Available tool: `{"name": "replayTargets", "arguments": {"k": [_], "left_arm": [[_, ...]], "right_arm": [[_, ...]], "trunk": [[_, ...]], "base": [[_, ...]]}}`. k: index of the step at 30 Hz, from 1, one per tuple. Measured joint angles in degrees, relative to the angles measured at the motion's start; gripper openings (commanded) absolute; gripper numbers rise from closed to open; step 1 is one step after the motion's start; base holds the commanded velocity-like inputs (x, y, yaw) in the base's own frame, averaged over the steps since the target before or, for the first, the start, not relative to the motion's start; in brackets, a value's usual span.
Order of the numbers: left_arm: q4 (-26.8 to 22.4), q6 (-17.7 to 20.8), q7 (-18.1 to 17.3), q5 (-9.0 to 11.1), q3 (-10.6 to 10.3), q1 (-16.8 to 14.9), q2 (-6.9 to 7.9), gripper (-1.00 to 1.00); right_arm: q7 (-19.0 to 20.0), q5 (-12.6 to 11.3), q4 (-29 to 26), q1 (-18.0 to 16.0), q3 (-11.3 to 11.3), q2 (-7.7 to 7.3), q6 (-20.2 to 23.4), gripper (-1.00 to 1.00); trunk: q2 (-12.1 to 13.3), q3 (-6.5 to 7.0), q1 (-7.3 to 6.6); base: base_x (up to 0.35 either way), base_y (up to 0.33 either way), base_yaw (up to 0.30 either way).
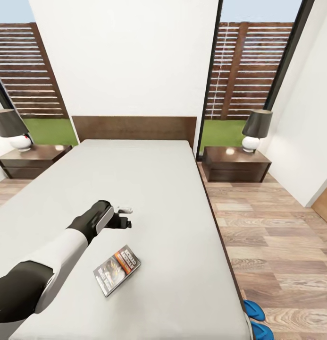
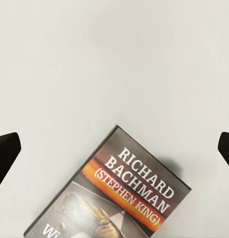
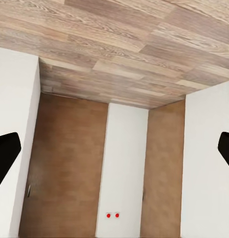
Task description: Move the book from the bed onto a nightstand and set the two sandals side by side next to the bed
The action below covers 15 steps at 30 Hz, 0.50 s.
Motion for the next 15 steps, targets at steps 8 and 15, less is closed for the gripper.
{"name": "replayTargets", "arguments": {"k": [8, 15], "left_arm": [[-0.02, 0.00, 0.01, 0.00, 0.00, -0.10, 0.04, 1.00], [-0.03, 0.00, 0.08, -0.04, -0.04, -0.08, 0.01, 1.00]], "right_arm": [[0.08, 1.29, 0.00, 0.00, 0.01, 0.00, 0.00, 1.00], [0.14, 1.84, 0.00, 0.00, 0.02, 0.00, -0.01, 1.00]], "trunk": [[0.00, -0.75, 0.00], [1.19, -0.88, -0.65]], "base": [[0.000, 0.000, 0.000], [0.000, 0.000, 0.000]]}}
